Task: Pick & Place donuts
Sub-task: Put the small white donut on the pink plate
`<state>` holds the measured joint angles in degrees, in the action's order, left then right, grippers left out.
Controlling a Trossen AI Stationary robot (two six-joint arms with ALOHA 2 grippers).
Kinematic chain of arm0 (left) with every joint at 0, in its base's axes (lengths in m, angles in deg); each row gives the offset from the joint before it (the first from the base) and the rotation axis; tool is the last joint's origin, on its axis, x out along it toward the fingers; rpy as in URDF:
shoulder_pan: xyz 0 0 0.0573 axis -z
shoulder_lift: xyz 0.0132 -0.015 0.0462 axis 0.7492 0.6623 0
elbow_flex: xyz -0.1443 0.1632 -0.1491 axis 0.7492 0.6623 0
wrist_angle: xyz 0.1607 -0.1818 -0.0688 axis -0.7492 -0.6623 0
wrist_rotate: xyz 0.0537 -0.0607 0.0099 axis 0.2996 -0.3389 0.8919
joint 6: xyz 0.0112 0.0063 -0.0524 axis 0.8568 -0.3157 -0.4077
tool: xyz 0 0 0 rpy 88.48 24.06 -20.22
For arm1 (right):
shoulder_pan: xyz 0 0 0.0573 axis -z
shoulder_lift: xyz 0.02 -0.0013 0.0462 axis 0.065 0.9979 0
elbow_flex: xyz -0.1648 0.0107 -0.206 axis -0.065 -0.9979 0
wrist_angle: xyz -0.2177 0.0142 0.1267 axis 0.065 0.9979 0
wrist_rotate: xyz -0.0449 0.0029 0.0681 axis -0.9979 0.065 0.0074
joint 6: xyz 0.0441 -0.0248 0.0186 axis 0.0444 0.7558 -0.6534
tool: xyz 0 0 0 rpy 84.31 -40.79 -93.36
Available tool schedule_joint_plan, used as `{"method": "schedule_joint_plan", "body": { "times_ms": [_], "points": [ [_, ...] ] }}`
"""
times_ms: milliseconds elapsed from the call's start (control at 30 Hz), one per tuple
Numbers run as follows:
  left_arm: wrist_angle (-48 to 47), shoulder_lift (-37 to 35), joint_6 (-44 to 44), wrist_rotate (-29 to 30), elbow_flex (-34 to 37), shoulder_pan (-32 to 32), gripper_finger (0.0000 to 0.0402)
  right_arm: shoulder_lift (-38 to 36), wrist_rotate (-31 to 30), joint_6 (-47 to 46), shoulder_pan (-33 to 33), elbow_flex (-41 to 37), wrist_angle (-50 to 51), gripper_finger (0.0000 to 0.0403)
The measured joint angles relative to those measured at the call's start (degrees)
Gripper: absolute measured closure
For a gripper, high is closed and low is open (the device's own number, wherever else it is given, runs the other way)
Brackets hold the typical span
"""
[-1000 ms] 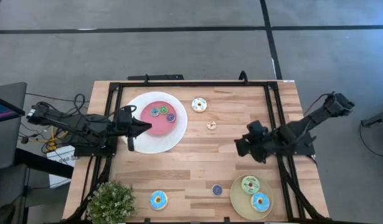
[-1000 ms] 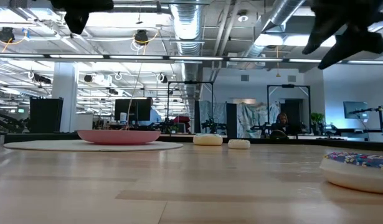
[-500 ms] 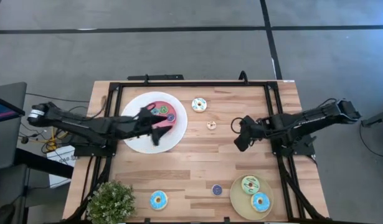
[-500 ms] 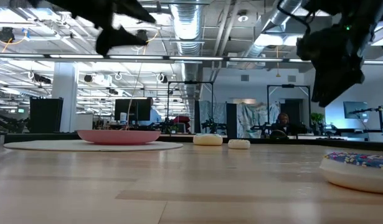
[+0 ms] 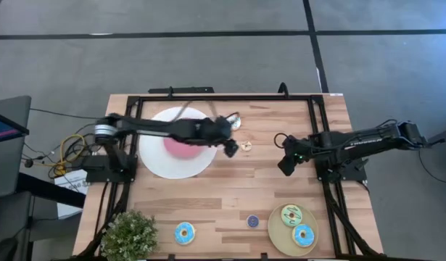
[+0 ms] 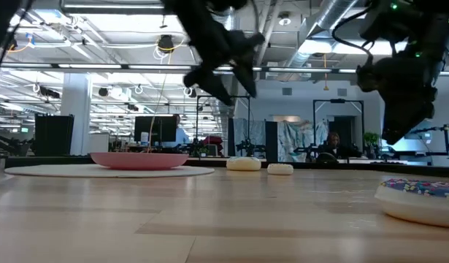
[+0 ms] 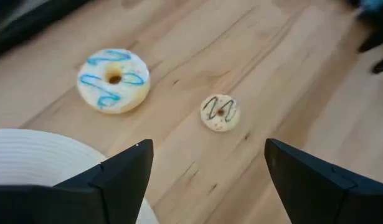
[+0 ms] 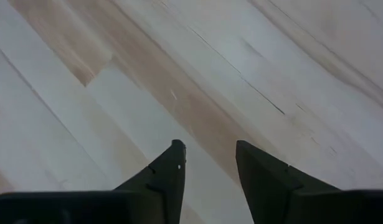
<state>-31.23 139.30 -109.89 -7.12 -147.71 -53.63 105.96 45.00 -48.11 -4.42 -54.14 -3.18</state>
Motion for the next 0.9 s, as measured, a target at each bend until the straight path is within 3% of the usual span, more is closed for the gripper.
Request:
{"method": "schedule_joint_plan", "body": {
  "times_ms": [267, 533, 667, 900],
  "points": [
    [-13.15, 20.43, -5.02, -5.06, -25.8, -0.79, 0.01, -3.51, 0.0, -0.34, -0.01, 0.0, 7.0, 0.0285],
    [-21.25, 34.23, -8.03, -5.16, -43.73, -0.79, 0.01, -5.46, -0.2, -1.41, -0.01, 0.0, 12.07, 0.0287],
    [-24.99, 38.1, -9.49, -4.12, -47.64, -0.96, 0.01, -6.26, -0.21, -0.06, -0.01, 0.0, 12.28, 0.0287],
    [-25.36, 39.79, -13.01, -2.19, -46.37, -1.46, 0.01, -6.54, -0.22, 1.59, -0.01, 0.0, 12.7, 0.0287]
  ]
}}
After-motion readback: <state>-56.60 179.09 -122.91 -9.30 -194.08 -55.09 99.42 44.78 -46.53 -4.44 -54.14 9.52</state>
